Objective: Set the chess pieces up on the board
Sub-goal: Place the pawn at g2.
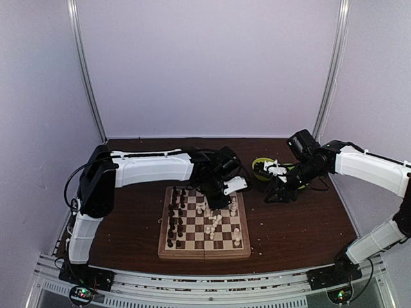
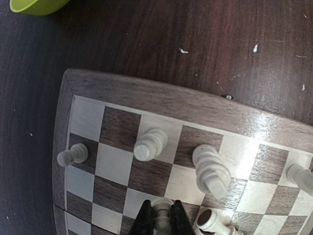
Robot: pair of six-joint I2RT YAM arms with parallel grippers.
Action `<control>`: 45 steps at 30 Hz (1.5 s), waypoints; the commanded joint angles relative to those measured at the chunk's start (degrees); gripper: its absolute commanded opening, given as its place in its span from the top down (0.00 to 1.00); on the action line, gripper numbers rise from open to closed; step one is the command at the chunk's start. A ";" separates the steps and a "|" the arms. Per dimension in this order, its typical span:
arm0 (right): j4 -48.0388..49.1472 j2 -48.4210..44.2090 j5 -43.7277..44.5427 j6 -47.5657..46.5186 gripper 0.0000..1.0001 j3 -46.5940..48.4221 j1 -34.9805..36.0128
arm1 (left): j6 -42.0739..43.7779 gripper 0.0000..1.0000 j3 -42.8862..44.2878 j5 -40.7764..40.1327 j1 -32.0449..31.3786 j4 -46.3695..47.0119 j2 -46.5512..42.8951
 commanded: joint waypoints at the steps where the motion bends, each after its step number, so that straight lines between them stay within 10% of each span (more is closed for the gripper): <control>1: -0.50 0.03 0.75 -0.76 0.61 -0.13 -0.30 | -2.77 0.95 2.25 -2.52 1.16 1.82 0.85; 32: -1.16 0.98 1.20 -1.29 0.61 0.14 -0.34 | -6.34 0.94 4.96 -0.91 3.51 6.95 7.02; 45: -1.44 1.33 1.20 -1.51 0.61 0.28 -0.29 | -6.44 0.77 5.00 -1.18 3.52 7.06 6.56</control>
